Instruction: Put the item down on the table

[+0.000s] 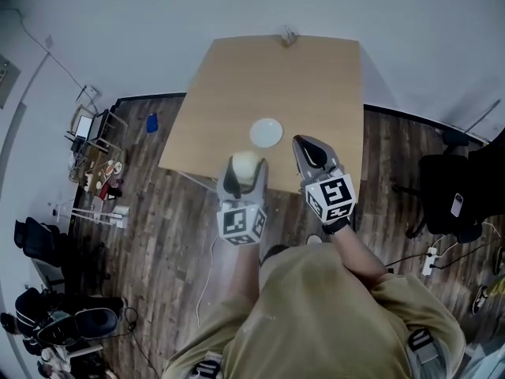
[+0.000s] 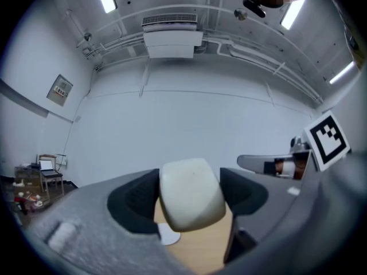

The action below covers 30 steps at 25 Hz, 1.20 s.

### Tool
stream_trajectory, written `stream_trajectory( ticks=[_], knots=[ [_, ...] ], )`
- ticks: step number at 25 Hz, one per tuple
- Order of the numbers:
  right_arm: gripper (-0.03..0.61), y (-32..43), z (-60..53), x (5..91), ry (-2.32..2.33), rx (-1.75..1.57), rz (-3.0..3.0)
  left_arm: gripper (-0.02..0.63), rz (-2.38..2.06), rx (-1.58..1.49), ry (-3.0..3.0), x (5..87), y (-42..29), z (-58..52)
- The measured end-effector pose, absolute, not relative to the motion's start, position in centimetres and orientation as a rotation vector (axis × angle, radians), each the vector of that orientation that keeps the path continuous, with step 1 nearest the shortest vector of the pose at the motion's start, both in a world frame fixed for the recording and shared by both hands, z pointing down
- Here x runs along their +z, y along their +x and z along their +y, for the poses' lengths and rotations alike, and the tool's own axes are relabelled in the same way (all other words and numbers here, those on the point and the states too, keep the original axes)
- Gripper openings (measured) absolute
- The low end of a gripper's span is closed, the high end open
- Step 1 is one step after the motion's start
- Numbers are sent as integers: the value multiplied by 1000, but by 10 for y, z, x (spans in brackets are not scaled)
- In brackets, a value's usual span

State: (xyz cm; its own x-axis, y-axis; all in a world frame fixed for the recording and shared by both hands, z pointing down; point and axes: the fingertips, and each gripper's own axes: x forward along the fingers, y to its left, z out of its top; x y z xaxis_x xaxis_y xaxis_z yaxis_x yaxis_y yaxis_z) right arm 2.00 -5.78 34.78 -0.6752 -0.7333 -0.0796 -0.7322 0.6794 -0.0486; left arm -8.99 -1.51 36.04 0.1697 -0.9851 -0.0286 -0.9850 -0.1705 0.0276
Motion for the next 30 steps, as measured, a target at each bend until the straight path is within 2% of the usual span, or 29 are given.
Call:
stream_trajectory(
  ticks=[9, 22, 30],
  knots=[
    [6, 9, -105, 414, -1167, -217, 2901, 328, -1991, 89, 2298, 417, -80, -67],
    [6, -16, -237, 483, -1253, -386, 2976, 328, -1862, 238, 2249, 487, -105, -208],
    [6, -37, -299, 535, -1288, -527, 3035, 330, -1745, 416, 2162, 572, -129, -281]
  ],
)
